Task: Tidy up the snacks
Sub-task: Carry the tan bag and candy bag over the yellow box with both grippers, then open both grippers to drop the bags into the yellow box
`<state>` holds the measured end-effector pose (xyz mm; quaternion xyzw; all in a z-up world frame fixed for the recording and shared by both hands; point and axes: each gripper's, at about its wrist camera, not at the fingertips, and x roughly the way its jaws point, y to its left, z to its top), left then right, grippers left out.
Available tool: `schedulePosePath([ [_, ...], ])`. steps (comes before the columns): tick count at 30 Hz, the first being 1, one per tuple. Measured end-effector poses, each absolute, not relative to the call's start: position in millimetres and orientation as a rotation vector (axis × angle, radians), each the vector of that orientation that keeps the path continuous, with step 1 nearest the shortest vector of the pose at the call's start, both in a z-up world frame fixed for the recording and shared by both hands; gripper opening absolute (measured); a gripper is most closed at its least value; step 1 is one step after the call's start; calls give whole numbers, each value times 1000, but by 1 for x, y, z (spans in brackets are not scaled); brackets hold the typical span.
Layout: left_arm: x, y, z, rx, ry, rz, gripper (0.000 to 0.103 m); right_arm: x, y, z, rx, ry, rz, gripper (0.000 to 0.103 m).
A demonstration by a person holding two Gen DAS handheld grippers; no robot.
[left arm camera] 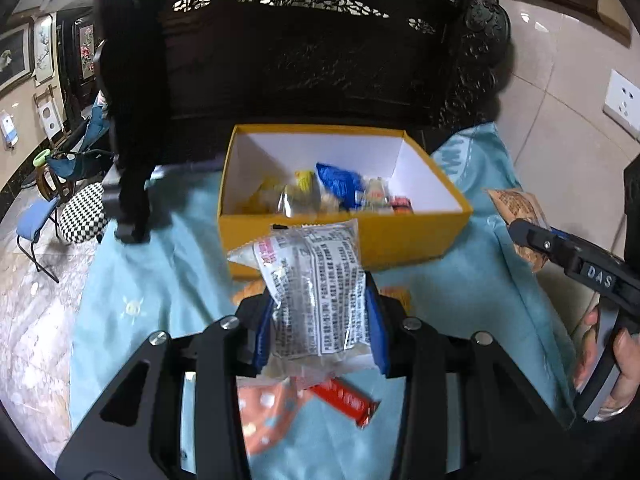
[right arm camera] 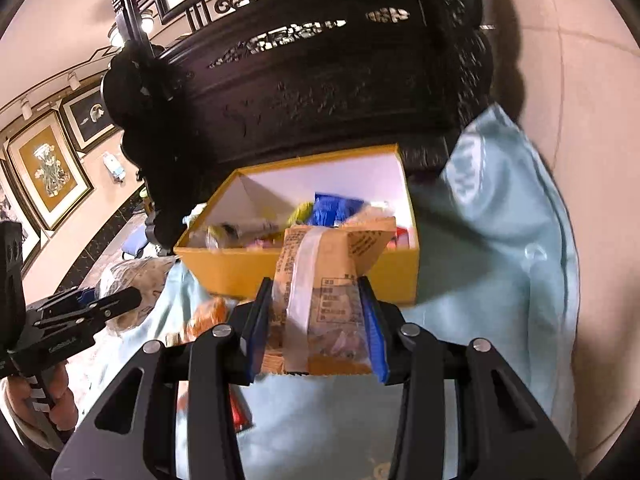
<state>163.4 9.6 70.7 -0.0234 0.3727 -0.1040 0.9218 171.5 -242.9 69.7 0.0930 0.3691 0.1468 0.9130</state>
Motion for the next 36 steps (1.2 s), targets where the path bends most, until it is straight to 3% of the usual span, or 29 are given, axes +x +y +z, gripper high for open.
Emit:
schedulePosePath([
  [11, 258, -14, 96, -16, 747, -209, 40, 248, -211, 78, 129, 758, 320, 42],
  [24, 346, -36, 33, 19, 895, -175, 41, 320, -192, 17, 105, 870, 275, 42],
  [25, 348, -36, 31, 16, 897, -176, 45, 322, -192, 15, 111, 872, 277, 44],
  [27, 349, -35, 31, 5, 884, -179, 70, 326, -192, 13, 115, 876, 264, 48],
  [28, 347, -34, 34, 18, 861, -127, 88, 325, -195, 15, 106, 858, 210, 56],
  [29, 345, -34, 36, 29, 844, -103, 98, 323, -198, 18, 95, 832, 164, 61],
  [30, 341, -32, 39, 35, 819, -97, 99, 319, -199, 21, 94, 813, 158, 67],
  [36, 307, -25, 53, 84, 783, -120, 99, 283, -208, 32, 119, 789, 239, 71],
])
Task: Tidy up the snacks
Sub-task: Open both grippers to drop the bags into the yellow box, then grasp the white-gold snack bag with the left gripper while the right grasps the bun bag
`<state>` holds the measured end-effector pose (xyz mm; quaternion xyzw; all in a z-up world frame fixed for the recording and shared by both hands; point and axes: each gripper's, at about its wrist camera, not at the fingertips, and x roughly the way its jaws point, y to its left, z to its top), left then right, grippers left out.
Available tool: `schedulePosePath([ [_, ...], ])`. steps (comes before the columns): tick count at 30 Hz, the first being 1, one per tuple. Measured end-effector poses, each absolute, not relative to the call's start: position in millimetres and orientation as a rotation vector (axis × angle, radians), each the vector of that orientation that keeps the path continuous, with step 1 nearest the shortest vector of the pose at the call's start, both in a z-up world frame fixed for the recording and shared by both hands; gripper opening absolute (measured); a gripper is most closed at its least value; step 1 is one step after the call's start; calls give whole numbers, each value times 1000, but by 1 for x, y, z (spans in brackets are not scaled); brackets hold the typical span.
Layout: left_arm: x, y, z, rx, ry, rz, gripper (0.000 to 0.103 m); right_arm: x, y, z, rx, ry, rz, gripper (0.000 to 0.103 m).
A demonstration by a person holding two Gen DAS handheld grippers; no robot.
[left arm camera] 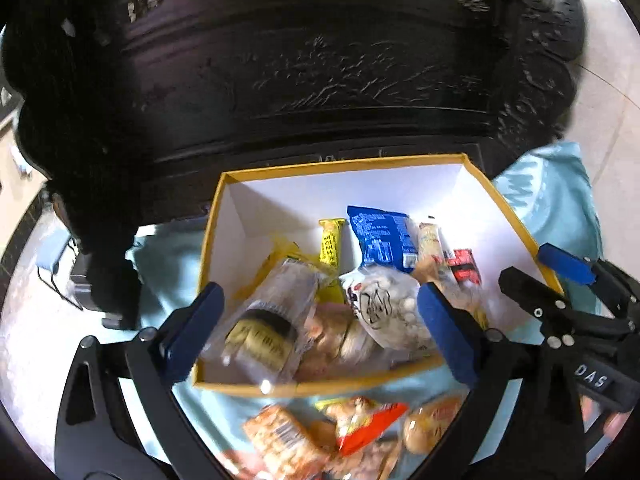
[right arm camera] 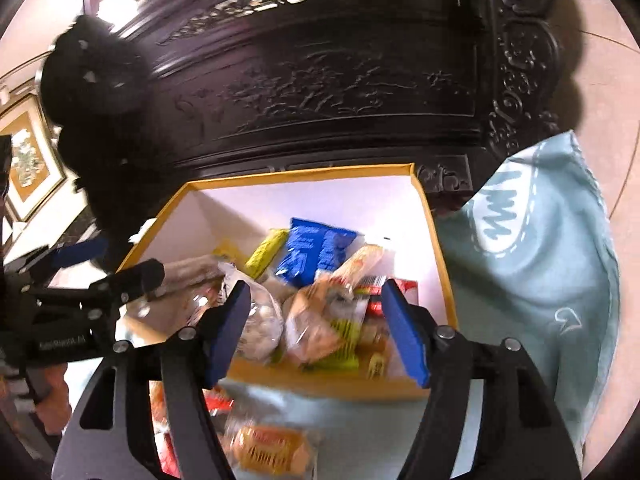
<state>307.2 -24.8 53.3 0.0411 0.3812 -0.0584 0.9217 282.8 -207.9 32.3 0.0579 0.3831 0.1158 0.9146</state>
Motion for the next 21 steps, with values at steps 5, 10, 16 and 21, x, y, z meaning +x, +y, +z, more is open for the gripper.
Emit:
schedulePosePath([
  [5, 277, -23, 58, 85, 779, -131, 99, 252, -209, 36, 102, 793, 248, 75],
  [10, 248, -22, 61, 93, 776, -145, 99, 230, -211, 43, 99, 793, 243, 79],
  [16, 208, 1, 35, 103, 802, -132, 99, 198, -211, 31, 109, 779, 249, 97],
  [21, 189, 29, -1, 99, 852, -107, 99, 188, -206, 0, 154, 857, 247, 97],
])
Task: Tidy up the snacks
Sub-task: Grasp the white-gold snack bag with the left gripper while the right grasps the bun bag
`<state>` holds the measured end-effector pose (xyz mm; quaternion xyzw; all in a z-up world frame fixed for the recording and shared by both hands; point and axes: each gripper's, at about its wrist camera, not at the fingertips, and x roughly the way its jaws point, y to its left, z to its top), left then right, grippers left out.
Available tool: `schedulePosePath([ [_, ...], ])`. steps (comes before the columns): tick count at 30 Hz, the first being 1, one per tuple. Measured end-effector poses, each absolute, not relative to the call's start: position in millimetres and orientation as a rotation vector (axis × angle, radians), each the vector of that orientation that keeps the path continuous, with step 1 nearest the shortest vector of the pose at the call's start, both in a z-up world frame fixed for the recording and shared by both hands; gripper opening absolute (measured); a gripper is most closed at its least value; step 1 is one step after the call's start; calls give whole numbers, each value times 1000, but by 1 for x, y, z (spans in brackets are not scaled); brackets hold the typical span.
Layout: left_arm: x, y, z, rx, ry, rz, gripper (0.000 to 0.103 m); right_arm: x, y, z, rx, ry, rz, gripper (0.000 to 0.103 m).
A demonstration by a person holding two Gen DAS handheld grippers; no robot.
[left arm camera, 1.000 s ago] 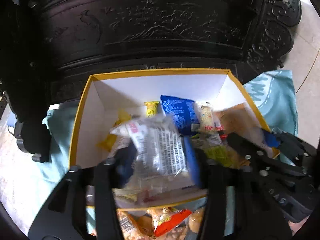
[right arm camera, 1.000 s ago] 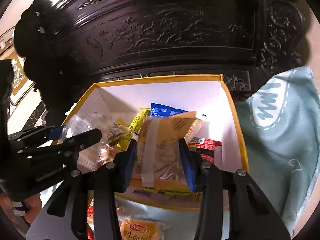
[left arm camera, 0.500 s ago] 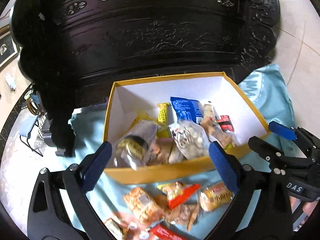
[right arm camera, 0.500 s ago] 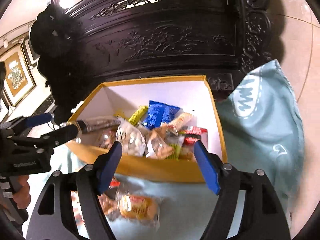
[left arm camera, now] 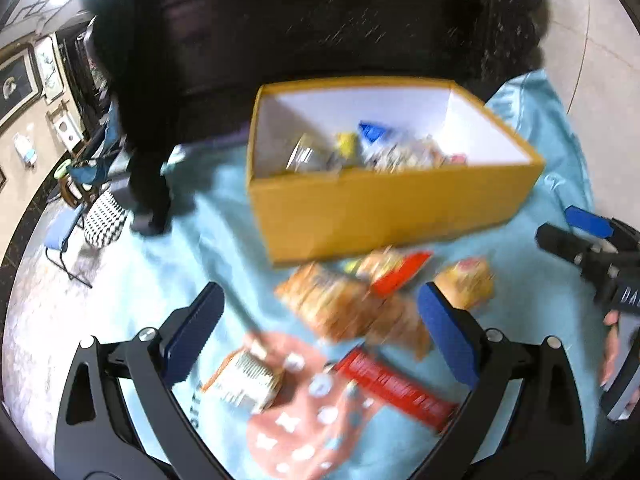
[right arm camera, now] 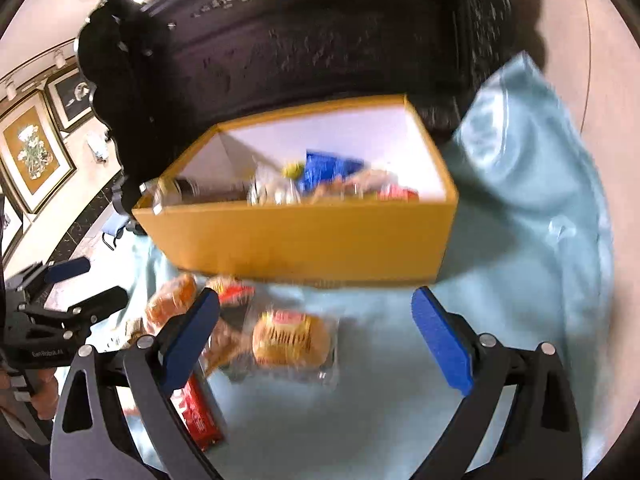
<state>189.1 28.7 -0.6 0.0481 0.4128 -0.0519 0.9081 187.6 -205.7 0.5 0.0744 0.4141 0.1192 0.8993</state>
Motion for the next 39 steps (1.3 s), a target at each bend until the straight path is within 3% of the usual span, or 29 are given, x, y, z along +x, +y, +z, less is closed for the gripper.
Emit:
schedulePosePath([
  [6, 180, 69, -46, 34, 930, -43, 99, 185, -200, -33, 243, 905, 228, 97],
  [15, 173, 91, -82, 6, 981, -51, 98, 178, -210, -54, 301, 834, 214, 97],
  [16, 173, 94, -89, -15, 980, -50, 96, 179, -213, -57, 316, 841, 207, 97],
  [20, 175, 98, -96, -11, 970, -44, 52, 179, -214, -58, 353, 847, 224, 97],
  [39, 160, 101, -78, -75, 913, -130, 44, 184, -136, -82, -93, 893, 188, 97],
])
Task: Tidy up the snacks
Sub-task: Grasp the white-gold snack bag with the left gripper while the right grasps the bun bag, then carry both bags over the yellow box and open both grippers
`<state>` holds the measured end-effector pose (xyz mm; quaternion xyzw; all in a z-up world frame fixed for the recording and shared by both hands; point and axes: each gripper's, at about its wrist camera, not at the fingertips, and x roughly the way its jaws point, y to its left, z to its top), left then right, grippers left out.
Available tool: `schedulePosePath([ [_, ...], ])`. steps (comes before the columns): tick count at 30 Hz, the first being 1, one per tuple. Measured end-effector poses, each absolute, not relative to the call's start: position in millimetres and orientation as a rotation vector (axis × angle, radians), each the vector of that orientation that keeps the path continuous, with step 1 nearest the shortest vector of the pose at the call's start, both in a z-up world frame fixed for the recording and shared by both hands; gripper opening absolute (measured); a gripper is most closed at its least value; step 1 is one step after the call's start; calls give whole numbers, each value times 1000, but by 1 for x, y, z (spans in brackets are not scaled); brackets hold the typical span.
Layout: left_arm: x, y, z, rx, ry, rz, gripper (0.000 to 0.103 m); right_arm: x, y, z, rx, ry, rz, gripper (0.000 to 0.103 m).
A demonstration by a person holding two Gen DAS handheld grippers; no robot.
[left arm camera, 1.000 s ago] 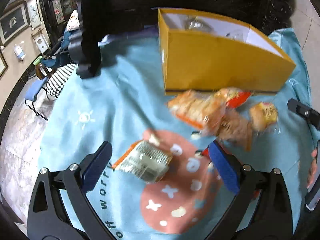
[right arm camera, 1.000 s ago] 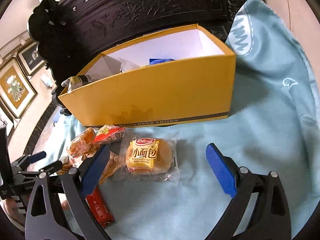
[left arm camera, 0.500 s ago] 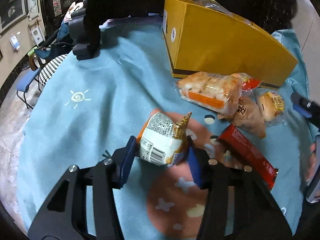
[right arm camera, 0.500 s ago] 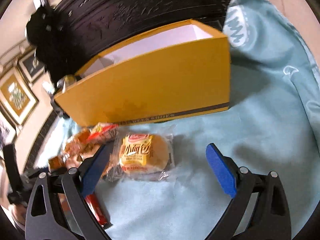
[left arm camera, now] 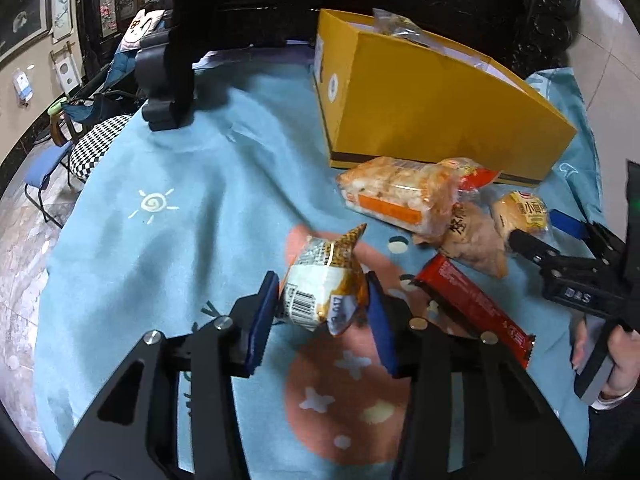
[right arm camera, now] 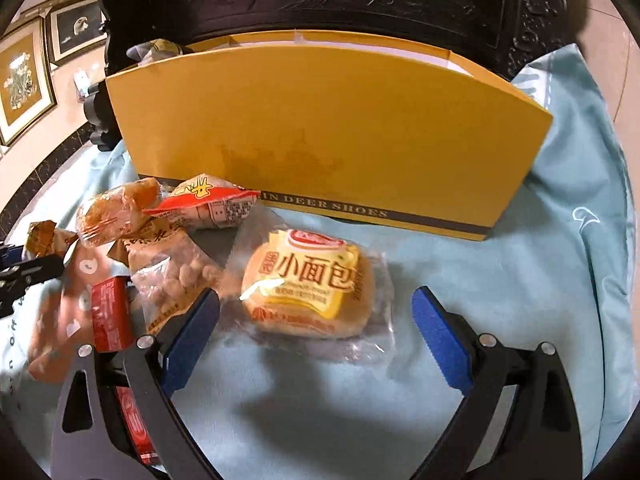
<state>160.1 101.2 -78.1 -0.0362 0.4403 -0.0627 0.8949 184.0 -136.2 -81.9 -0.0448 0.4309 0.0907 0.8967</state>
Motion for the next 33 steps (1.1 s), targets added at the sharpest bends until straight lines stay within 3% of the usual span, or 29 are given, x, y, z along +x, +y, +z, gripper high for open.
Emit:
schedulePosePath([
  [5, 161, 99, -83, -75, 920, -142, 44, 199, -141, -94, -33, 968, 184, 97],
  [6, 162, 99, -84, -77, 922, -144, 44, 202, -146, -98, 5, 991, 196, 91],
  [7, 162, 99, -84, -76, 922, -145, 44, 202, -148, -97, 13, 987, 190, 73],
  [10, 163, 99, -85, -80, 919, -147, 44, 200, -159, -93, 62, 974, 193, 37],
  [12, 163, 100, -85, -86, 918, -150, 44, 199, -169, -93, 119, 978, 202, 31],
  [26, 166, 97, -91, -69, 931, -146, 47, 200, -198, -92, 253, 937, 218, 37],
  [27, 167, 97, -92, -71, 932, -146, 48, 201, -201, -92, 273, 933, 218, 41],
  [28, 167, 98, -93, -72, 934, -147, 48, 202, -203, -93, 277, 934, 214, 52],
  [30, 168, 97, -94, -71, 932, -146, 48, 202, -205, -92, 283, 918, 201, 61],
  [32, 168, 97, -94, -66, 929, -146, 48, 201, -206, -90, 308, 895, 219, 61],
  [33, 168, 97, -94, -64, 928, -145, 48, 200, -206, -89, 329, 885, 225, 55],
])
